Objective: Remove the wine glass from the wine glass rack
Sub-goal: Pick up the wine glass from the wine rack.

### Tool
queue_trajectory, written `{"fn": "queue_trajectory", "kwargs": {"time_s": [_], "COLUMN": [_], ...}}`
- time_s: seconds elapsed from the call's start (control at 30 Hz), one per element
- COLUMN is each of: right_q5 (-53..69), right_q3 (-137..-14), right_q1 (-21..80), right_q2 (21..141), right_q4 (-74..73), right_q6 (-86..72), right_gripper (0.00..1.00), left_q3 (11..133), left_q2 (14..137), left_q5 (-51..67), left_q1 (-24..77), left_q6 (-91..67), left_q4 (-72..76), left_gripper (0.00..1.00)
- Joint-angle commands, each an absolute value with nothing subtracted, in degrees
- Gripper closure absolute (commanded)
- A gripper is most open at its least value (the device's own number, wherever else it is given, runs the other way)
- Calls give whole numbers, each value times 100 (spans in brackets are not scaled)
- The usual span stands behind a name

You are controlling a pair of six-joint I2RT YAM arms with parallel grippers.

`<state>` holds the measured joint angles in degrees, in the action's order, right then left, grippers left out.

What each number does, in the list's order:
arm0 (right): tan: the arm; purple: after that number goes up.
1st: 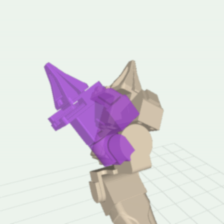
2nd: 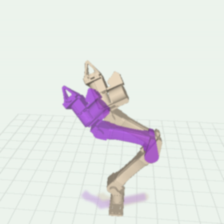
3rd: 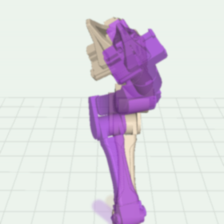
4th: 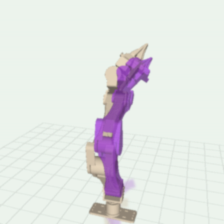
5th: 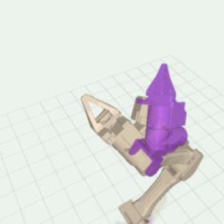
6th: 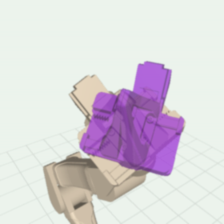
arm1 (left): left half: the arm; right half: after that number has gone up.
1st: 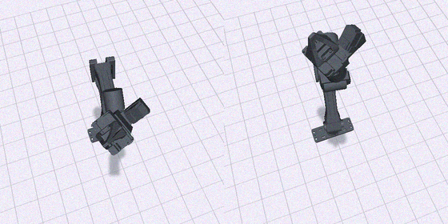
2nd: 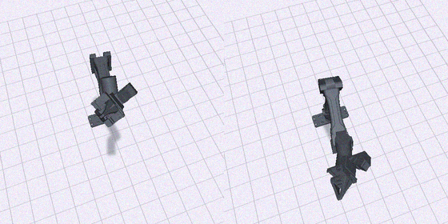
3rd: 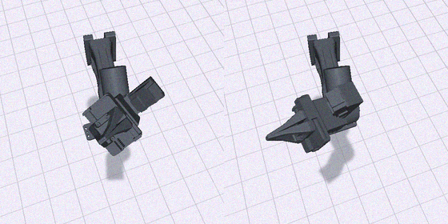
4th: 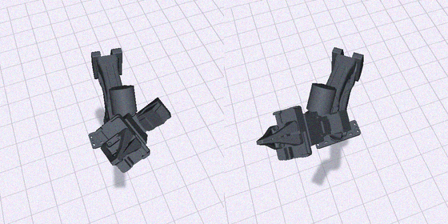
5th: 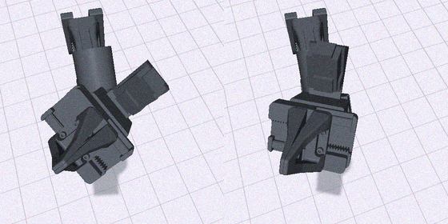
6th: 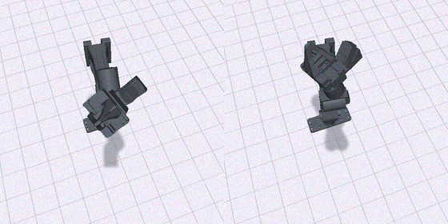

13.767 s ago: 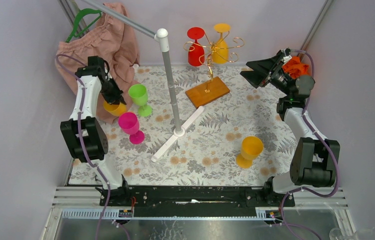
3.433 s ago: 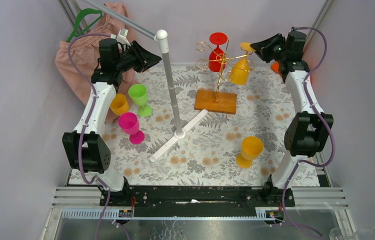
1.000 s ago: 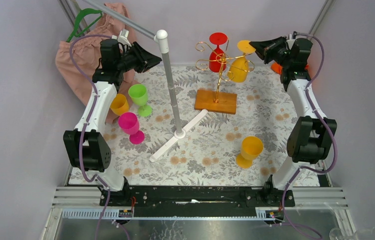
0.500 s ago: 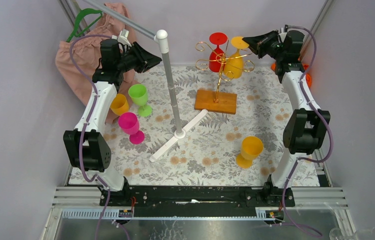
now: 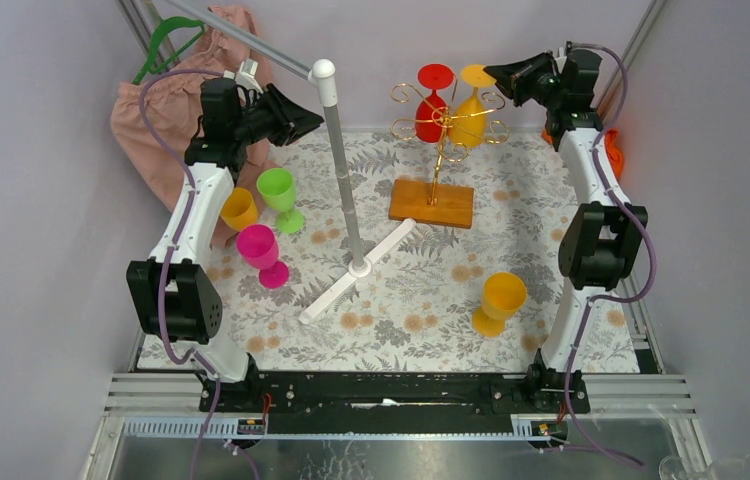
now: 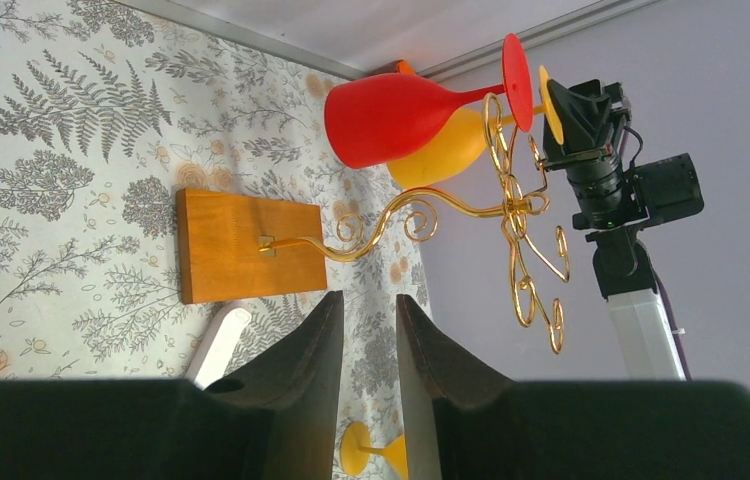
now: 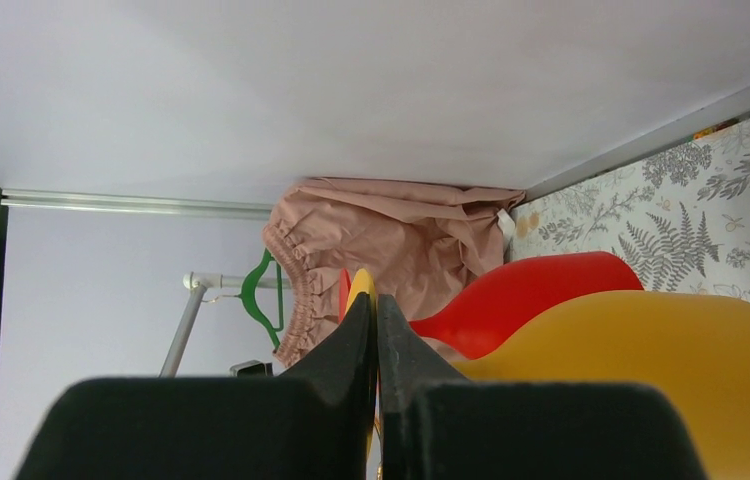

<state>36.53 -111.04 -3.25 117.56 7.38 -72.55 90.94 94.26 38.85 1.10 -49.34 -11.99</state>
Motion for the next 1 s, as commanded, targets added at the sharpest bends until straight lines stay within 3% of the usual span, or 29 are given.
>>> {"fn": "queue_trajectory", "kwargs": {"time_s": [0.0, 0.37, 0.7, 0.97], "right_q5": [3595, 3605, 3670, 3707], "right_q3": [-11448, -10362, -8708, -8893], "right_q1": [-492, -1454, -1880, -1872], "right_q2": [11755, 10793, 8645, 7112], "right_q4": [790, 1164, 1055, 636], "right_q6": [-7138, -7044, -6492, -6221], "right_gripper": [100, 100, 100, 100], "left_q3": [9115, 9112, 8966, 9036], "left_q2": [9398, 9426, 9572, 9808], "left_q5": [3905, 3854, 3824, 4399], "left_q1": [123, 123, 125, 123], "left_q6": [-4817, -4816, -4945, -5336], "left_q4": [-1272, -1288, -1015, -210], "left_gripper": [68, 68, 68, 68]}}
